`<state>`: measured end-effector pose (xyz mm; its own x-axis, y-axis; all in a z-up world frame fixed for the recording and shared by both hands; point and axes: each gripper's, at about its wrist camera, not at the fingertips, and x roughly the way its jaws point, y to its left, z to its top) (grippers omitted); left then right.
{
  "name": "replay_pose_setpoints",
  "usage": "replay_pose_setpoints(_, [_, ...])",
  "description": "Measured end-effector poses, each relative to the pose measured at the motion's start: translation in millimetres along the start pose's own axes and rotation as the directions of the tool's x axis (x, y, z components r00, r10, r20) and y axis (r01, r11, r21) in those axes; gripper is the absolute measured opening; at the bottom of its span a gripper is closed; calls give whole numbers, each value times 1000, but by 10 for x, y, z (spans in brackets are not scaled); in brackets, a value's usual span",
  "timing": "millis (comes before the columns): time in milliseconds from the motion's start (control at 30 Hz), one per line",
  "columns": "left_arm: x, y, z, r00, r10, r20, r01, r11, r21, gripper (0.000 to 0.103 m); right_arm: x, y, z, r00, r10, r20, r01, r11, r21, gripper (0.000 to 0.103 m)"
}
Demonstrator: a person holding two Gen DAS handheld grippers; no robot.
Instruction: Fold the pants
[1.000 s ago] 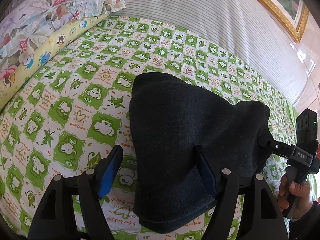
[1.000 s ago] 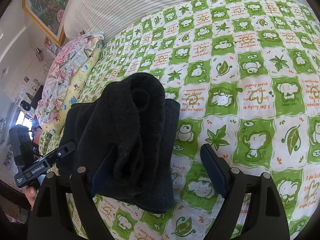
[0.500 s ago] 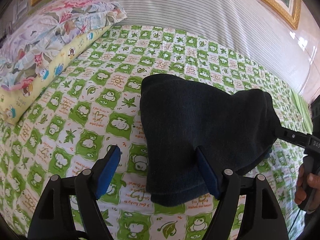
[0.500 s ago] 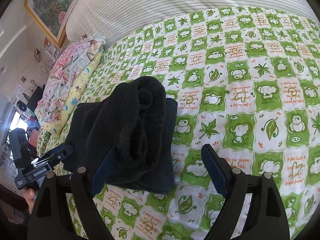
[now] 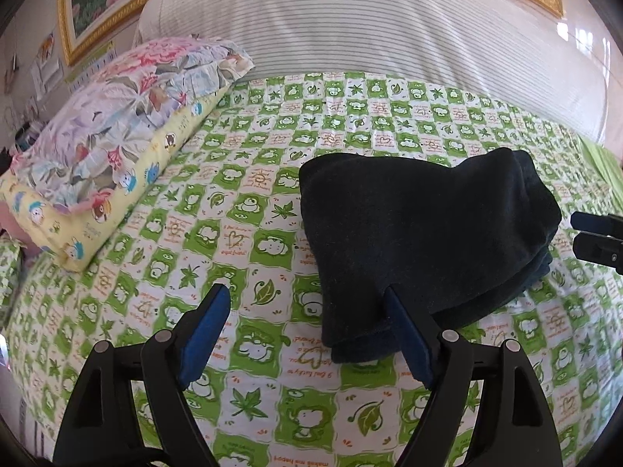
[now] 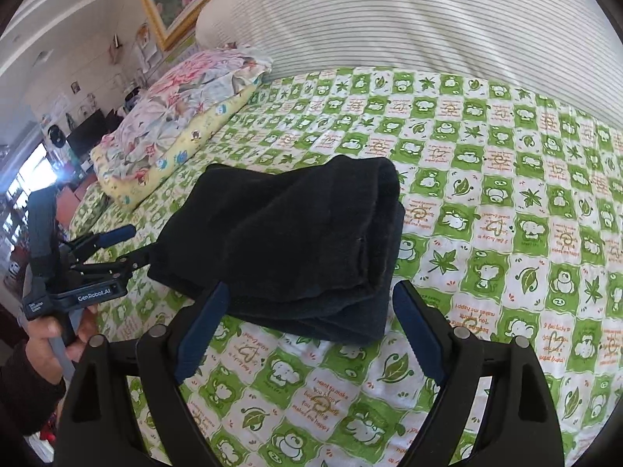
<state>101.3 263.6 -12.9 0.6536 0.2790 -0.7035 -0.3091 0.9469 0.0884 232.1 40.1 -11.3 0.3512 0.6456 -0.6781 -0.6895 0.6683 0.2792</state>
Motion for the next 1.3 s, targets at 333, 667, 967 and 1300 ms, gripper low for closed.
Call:
replay_pose_setpoints(333, [-46, 1, -49, 1000, 9, 10, -9, 1000, 29, 83, 51, 185, -57, 997, -72, -24, 68, 989, -131, 87])
replay_pose_setpoints(667, [-24, 0, -76, 1000, 1, 16, -2, 999, 40, 84, 135, 235, -52, 994, -100, -39, 91, 977, -193, 87])
replay_pose_setpoints(967, [-5, -36, -88, 1000, -6, 23, 5, 998, 62, 84, 196, 228, -90, 994, -94, -56, 81, 976, -201, 88])
replay_pose_setpoints(1300, [-2, -79, -114, 1000, -3, 12, 2, 996, 84, 85, 192, 217, -103, 994, -93, -55, 81, 977, -196, 88])
